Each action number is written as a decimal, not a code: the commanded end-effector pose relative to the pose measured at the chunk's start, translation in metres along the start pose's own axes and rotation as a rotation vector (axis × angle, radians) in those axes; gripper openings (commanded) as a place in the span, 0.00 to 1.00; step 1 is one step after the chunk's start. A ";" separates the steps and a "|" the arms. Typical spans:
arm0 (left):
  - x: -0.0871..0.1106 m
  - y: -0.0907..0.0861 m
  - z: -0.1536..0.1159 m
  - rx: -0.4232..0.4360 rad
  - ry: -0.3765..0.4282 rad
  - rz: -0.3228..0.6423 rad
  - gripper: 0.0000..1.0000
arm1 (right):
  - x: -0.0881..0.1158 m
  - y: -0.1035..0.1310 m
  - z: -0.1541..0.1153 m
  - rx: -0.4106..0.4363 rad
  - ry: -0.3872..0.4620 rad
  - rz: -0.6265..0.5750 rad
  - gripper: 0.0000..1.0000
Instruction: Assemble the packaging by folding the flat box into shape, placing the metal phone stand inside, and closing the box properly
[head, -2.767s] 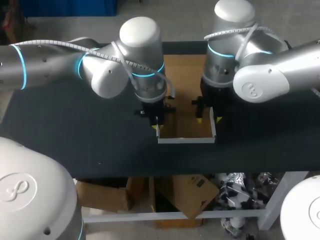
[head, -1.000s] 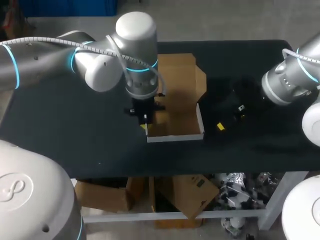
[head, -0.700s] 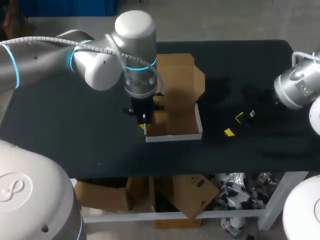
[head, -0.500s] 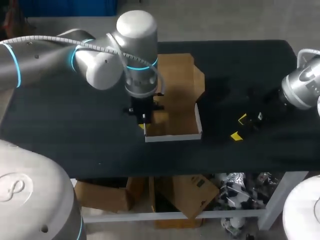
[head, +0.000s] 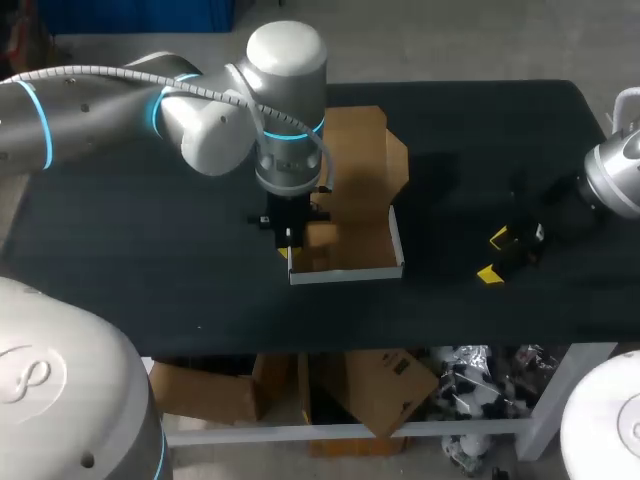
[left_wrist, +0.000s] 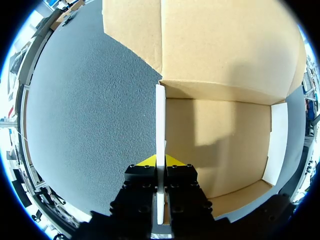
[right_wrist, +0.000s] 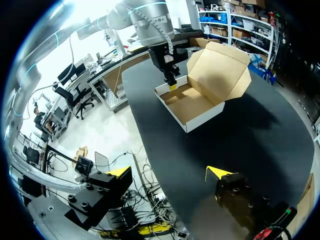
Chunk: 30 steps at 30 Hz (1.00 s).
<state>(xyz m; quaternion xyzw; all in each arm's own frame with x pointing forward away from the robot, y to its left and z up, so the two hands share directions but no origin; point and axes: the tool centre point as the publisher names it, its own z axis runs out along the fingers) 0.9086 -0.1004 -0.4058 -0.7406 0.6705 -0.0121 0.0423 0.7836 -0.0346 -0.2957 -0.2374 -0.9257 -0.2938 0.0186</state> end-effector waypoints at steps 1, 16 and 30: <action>0.001 -0.001 0.000 0.002 -0.008 -0.004 0.00 | 0.003 -0.003 0.005 -0.005 -0.023 0.003 1.00; 0.001 -0.004 -0.001 -0.002 -0.068 0.005 0.00 | -0.001 -0.005 0.012 -0.011 -0.008 -0.015 1.00; 0.001 -0.005 0.004 0.050 -0.232 -0.023 0.00 | 0.000 -0.006 0.015 0.003 -0.006 -0.040 1.00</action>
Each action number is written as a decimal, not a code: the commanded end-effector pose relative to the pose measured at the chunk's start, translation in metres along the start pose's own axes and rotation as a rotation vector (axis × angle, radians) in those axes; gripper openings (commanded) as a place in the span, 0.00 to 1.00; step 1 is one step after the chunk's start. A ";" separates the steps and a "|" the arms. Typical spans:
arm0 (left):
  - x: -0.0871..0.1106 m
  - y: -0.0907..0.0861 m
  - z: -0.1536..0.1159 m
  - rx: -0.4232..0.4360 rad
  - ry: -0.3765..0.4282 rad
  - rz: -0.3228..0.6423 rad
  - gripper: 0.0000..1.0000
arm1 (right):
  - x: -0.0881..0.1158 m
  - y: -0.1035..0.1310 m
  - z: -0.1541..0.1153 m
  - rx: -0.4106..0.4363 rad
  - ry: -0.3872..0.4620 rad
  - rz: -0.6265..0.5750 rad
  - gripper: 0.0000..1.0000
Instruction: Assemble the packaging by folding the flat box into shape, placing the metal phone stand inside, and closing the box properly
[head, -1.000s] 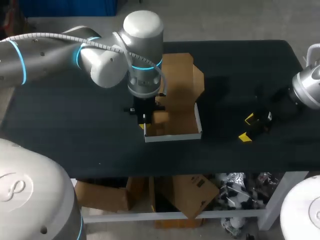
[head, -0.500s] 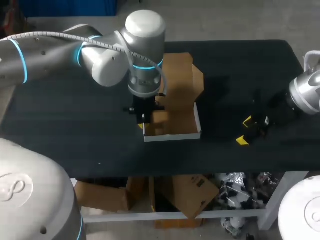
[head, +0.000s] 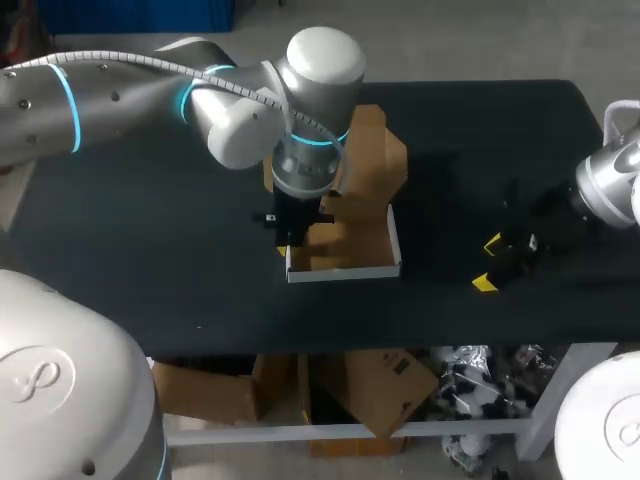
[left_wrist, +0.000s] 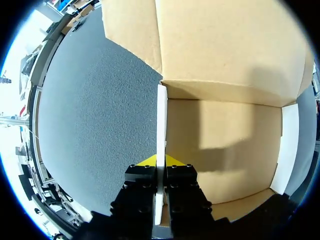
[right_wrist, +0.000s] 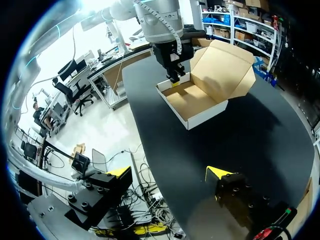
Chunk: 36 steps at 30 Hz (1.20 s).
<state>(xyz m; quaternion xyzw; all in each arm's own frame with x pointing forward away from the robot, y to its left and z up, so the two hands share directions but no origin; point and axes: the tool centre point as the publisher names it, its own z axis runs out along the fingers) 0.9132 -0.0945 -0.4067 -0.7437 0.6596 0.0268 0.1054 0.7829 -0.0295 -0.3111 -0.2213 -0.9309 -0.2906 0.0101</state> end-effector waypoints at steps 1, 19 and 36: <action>0.007 0.000 0.002 0.010 -0.098 -0.005 0.00 | 0.000 -0.001 -0.001 -0.003 0.002 -0.004 1.00; -0.001 -0.007 0.006 0.001 -0.230 -0.010 0.00 | -0.001 0.004 0.002 0.007 0.006 -0.011 1.00; -0.011 -0.003 0.001 -0.030 0.013 0.016 0.00 | -0.002 0.007 0.004 0.017 0.012 -0.012 1.00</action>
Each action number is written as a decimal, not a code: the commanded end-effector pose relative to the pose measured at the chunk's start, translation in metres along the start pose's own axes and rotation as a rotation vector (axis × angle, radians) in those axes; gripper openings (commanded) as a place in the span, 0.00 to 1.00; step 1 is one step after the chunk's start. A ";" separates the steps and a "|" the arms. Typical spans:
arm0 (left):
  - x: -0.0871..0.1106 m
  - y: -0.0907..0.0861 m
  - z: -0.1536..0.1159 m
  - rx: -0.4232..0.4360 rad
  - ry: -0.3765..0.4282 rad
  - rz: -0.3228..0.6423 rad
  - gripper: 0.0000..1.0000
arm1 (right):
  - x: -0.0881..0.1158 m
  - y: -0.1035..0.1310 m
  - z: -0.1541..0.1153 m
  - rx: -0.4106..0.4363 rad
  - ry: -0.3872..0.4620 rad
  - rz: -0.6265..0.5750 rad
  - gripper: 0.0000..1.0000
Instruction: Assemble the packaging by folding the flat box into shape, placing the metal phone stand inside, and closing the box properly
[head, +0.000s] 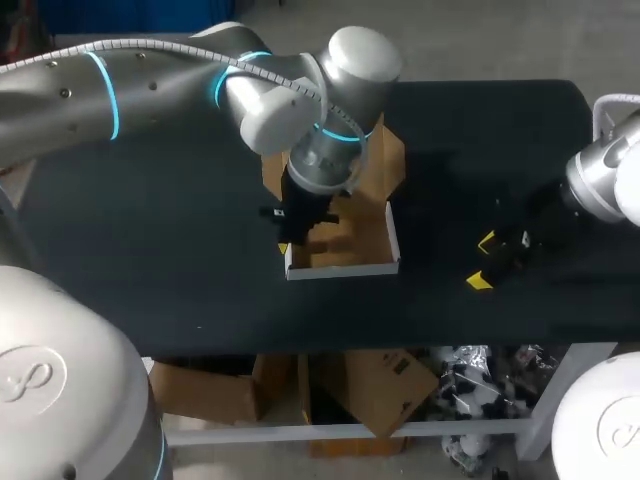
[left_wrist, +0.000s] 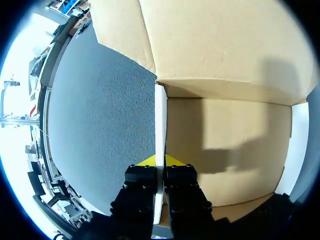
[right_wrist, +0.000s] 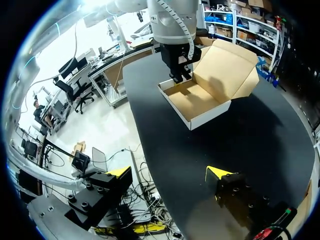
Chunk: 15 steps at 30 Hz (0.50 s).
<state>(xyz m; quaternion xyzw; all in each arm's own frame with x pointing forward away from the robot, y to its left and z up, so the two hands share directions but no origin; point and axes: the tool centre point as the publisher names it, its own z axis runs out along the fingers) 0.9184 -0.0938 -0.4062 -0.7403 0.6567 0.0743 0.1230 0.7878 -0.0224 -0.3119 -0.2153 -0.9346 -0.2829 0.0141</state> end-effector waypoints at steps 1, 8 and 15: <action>-0.011 0.003 0.002 0.008 0.122 0.013 0.00 | -0.001 0.001 -0.001 -0.001 0.005 -0.001 1.00; -0.011 0.008 -0.002 0.014 0.227 0.056 0.04 | -0.001 0.001 -0.001 0.003 0.007 0.000 1.00; -0.009 0.017 -0.012 0.082 0.301 0.094 0.34 | -0.001 0.001 0.000 0.004 0.008 0.001 1.00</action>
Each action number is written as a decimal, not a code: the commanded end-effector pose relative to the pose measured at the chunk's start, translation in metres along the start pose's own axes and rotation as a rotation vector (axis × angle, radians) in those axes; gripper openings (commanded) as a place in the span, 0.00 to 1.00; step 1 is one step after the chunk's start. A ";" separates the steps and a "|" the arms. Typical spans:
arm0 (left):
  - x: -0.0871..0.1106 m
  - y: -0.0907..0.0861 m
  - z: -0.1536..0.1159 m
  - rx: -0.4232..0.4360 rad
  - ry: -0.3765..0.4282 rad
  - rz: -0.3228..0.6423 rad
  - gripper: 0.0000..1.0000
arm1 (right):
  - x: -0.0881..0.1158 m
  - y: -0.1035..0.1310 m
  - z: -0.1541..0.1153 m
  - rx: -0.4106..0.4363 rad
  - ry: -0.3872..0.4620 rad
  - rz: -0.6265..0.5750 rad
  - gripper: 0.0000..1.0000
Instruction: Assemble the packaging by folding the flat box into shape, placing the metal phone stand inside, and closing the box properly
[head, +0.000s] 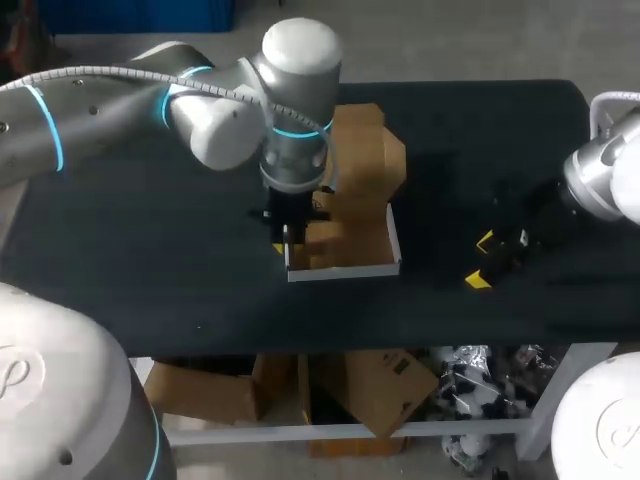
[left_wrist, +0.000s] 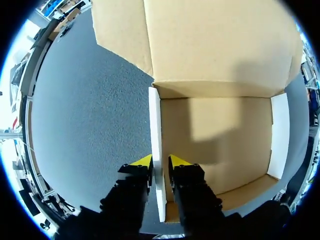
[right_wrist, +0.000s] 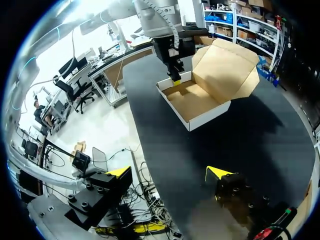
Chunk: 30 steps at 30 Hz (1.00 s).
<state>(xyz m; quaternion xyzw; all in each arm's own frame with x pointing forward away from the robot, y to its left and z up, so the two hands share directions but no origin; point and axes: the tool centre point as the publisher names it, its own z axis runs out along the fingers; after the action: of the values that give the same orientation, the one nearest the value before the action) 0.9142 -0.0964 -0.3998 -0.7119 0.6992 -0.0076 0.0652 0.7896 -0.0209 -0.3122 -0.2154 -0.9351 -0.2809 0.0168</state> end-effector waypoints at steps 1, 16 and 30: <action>-0.006 0.014 -0.008 0.059 0.101 0.013 0.36 | 0.000 0.000 -0.001 -0.001 0.004 0.000 1.00; -0.014 0.042 -0.047 0.162 0.399 0.203 1.00 | -0.001 -0.001 -0.003 -0.009 0.002 0.009 1.00; -0.035 0.084 -0.098 0.274 0.574 0.410 1.00 | -0.009 -0.002 -0.013 -0.045 -0.005 0.064 1.00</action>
<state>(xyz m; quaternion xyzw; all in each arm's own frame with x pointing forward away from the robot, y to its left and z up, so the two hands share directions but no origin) 0.8372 -0.0884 -0.3213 -0.5270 0.8250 -0.2016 -0.0303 0.7977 -0.0280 -0.3074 -0.2458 -0.9231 -0.2953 0.0164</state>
